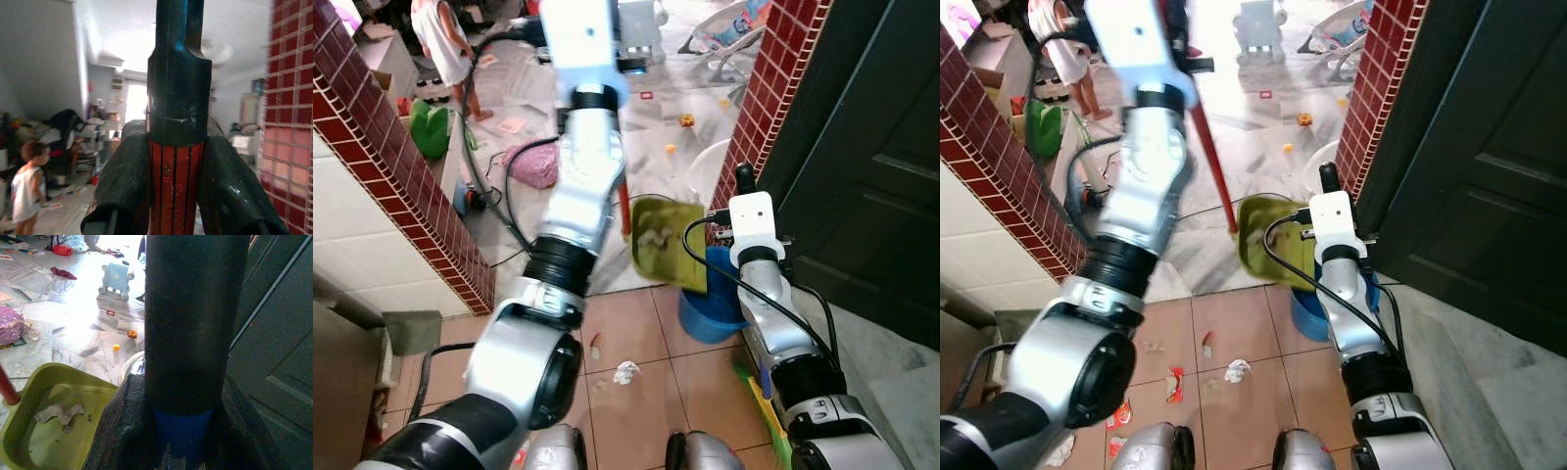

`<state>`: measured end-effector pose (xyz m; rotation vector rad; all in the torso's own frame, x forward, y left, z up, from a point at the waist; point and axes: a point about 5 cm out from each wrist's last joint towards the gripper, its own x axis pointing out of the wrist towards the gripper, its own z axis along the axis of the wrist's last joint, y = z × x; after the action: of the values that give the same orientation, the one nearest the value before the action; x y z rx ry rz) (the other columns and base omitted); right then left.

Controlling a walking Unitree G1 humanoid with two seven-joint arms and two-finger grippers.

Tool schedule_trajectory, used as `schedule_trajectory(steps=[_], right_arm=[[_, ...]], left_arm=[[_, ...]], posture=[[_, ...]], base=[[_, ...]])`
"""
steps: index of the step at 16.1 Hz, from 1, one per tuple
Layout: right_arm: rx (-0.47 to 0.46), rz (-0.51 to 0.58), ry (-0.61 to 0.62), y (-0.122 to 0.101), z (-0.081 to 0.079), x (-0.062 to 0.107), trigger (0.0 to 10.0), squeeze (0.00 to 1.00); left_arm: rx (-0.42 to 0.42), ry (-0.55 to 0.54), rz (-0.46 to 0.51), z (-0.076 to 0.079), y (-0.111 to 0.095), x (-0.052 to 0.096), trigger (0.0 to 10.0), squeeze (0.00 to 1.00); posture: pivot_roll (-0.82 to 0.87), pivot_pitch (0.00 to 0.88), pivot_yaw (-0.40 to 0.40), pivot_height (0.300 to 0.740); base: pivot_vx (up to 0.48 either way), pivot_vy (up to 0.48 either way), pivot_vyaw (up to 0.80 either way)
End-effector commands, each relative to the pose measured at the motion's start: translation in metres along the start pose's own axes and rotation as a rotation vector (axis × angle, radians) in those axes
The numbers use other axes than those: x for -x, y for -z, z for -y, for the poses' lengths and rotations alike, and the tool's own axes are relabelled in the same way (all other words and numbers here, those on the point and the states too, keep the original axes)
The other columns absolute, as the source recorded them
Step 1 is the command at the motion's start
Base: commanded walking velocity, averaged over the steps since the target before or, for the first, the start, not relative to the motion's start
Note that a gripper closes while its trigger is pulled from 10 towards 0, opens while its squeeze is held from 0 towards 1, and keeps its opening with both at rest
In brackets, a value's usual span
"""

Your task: Sweep floor

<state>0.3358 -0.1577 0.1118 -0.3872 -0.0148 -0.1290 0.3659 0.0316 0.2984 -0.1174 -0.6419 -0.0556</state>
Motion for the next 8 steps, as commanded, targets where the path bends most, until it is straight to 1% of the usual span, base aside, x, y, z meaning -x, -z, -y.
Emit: schedule_trajectory(steps=[1, 2, 4, 5, 6, 7, 8], right_arm=[[0.026, 0.050, 0.015, -0.009, 0.003, 0.000, 10.0, 0.00], [0.026, 0.051, 0.016, -0.010, 0.003, 0.000, 10.0, 0.00], [0.028, 0.051, 0.020, -0.009, 0.003, 0.001, 10.0, 0.00], [0.029, 0.051, 0.023, -0.009, 0.004, 0.002, 10.0, 0.00], [0.029, 0.051, 0.024, -0.008, 0.004, 0.002, 10.0, 0.00], [0.028, 0.052, 0.030, -0.008, 0.005, 0.003, 10.0, 0.00], [0.028, 0.052, 0.031, -0.009, 0.005, 0.002, 10.0, 0.00]], left_arm=[[0.016, 0.067, 0.088, 0.023, -0.016, 0.000, 10.0, 0.00], [0.017, 0.093, 0.080, 0.032, -0.012, 0.005, 10.0, 0.00], [0.010, 0.137, 0.057, 0.046, 0.000, 0.017, 10.0, 0.00], [0.010, 0.155, 0.041, 0.052, 0.007, 0.024, 10.0, 0.00], [0.011, 0.169, 0.034, 0.056, 0.009, 0.028, 10.0, 0.00], [0.018, 0.208, 0.016, 0.068, 0.015, 0.038, 10.0, 0.00], [0.023, 0.221, 0.009, 0.070, 0.016, 0.039, 10.0, 0.00]], posture=[[-0.08, 0.052, 0.040, 0.740], [-0.08, 0.053, 0.041, 0.740], [-0.08, 0.054, 0.048, 0.740], [-0.09, 0.054, 0.050, 0.740], [-0.09, 0.055, 0.052, 0.740], [-0.09, 0.054, 0.057, 0.740], [-0.09, 0.053, 0.062, 0.740]], base=[[0.000, 0.000, 0.00], [0.000, 0.000, 0.00], [0.000, 0.000, 0.00], [0.000, 0.000, 0.00], [0.000, 0.000, 0.00], [0.000, 0.000, 0.00], [0.000, 0.000, 0.00]])
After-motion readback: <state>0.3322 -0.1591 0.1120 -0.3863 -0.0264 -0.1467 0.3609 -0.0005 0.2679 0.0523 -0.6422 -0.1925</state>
